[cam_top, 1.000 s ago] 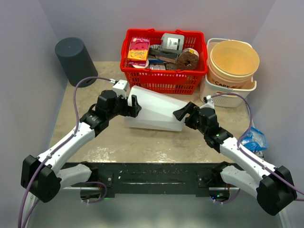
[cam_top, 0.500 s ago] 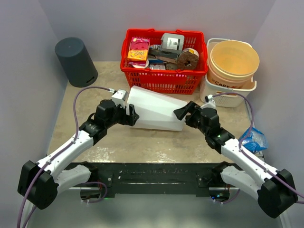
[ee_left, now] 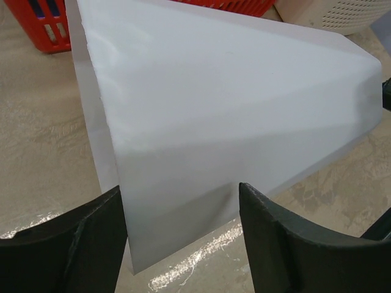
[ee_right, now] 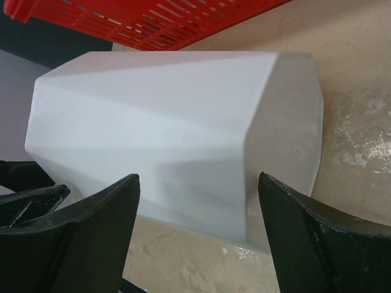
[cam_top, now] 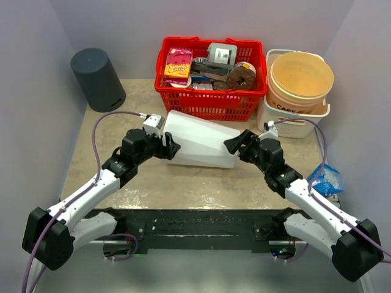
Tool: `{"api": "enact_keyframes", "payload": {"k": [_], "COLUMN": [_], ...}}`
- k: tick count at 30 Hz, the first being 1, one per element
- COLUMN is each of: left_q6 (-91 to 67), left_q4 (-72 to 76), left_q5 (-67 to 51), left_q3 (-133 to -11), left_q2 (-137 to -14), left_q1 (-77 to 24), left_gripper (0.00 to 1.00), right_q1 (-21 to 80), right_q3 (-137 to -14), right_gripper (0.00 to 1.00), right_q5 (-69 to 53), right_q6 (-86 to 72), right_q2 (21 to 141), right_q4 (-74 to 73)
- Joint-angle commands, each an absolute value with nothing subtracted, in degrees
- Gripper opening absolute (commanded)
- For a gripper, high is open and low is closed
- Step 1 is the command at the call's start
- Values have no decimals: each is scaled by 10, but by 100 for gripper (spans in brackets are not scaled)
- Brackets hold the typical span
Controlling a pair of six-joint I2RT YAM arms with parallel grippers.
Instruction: Turn the large container upside down
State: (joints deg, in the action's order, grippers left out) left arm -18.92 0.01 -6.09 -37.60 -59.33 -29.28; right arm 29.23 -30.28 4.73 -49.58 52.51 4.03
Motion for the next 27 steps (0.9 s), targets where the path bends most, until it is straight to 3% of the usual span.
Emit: {"api": "enact_keyframes", "payload": {"k": [1, 9, 16, 27], "left_q6": [-191, -195, -211, -256], "left_q4": [38, 62, 96, 181], "left_q5": [-79, -106, -148, -211], "left_q3": [-380, -366, -354, -305], "left_q2": [-586, -606, -627, -633], "left_q1": [-290, -290, -291, -292], "left_gripper": [72, 49, 34, 30], "right_q1": [294, 294, 295, 296], "right_q3": [-309, -307, -304, -304], "right_gripper": [81, 75, 61, 45], "right_q5": [35, 1, -51, -71], "right_q6": [-483, -470, -459, -454], "right_q2": [536, 552, 559, 512], "right_q4": [70, 105, 157, 172]}}
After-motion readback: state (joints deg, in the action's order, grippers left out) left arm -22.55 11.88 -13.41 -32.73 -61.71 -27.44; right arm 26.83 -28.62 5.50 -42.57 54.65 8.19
